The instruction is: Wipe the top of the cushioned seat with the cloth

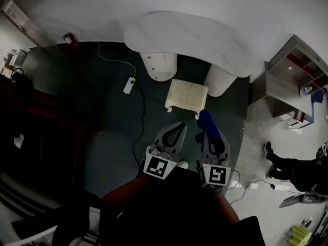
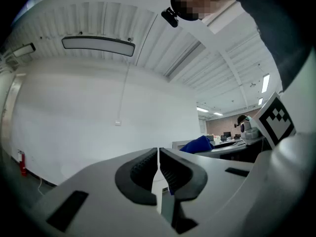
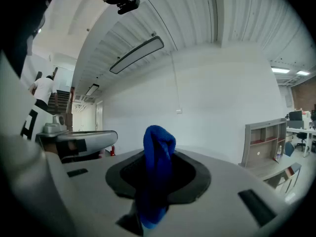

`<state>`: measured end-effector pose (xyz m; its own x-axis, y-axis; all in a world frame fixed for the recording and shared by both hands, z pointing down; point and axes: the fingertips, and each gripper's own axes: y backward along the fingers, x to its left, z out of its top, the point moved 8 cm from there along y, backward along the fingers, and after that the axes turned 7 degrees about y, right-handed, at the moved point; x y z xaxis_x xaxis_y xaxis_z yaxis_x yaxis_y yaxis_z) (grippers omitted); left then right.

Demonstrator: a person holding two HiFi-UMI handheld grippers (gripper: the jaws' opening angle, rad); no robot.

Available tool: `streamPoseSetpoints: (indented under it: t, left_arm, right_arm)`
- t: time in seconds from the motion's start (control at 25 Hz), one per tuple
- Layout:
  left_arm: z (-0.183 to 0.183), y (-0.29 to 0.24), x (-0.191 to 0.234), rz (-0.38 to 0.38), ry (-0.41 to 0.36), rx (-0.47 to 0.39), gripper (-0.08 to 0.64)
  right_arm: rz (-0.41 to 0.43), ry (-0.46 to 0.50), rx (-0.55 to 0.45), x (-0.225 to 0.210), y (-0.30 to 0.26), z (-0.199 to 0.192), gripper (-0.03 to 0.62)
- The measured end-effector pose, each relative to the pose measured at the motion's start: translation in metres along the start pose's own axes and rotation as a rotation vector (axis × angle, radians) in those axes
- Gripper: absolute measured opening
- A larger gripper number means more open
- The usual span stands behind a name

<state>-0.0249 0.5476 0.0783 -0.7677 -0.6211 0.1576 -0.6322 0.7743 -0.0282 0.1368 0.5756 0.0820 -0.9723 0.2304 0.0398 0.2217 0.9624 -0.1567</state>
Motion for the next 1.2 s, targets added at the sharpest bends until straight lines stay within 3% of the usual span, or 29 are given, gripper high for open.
streamPoseSetpoints:
  t: [0.12, 0.28, 0.4, 0.56, 0.76, 1.2]
  left_arm:
    - [-0.005, -0.003, -0.004, -0.009, -0.009, 0.013, 0.023]
    - [-0.012, -0.004, -0.001, 0.011, 0.009, 0.048, 0.023]
    - [-0.02, -0.01, 0.003, -0.012, 0.006, 0.092, 0.023]
    - [-0.031, -0.033, 0.022, -0.033, 0.022, 0.124, 0.023]
    - [-0.04, -0.063, 0.072, -0.026, 0.056, 0.129, 0.023]
    - [-0.033, -0.148, 0.206, -0.017, 0.148, 0.143, 0.023]
  right_arm:
    - [0.003, -0.017, -0.016, -0.007, 0.004, -0.007, 0.114]
    - [0.024, -0.107, -0.072, -0.015, 0.005, -0.017, 0.117]
    - [0.02, -0.11, -0.092, -0.011, 0.004, -0.02, 0.117]
    - [-0.001, -0.117, -0.02, -0.005, -0.014, -0.039, 0.117]
    - [-0.038, -0.091, 0.046, -0.006, -0.058, -0.046, 0.117]
    - [-0.093, -0.033, 0.174, -0.015, -0.214, -0.031, 0.117]
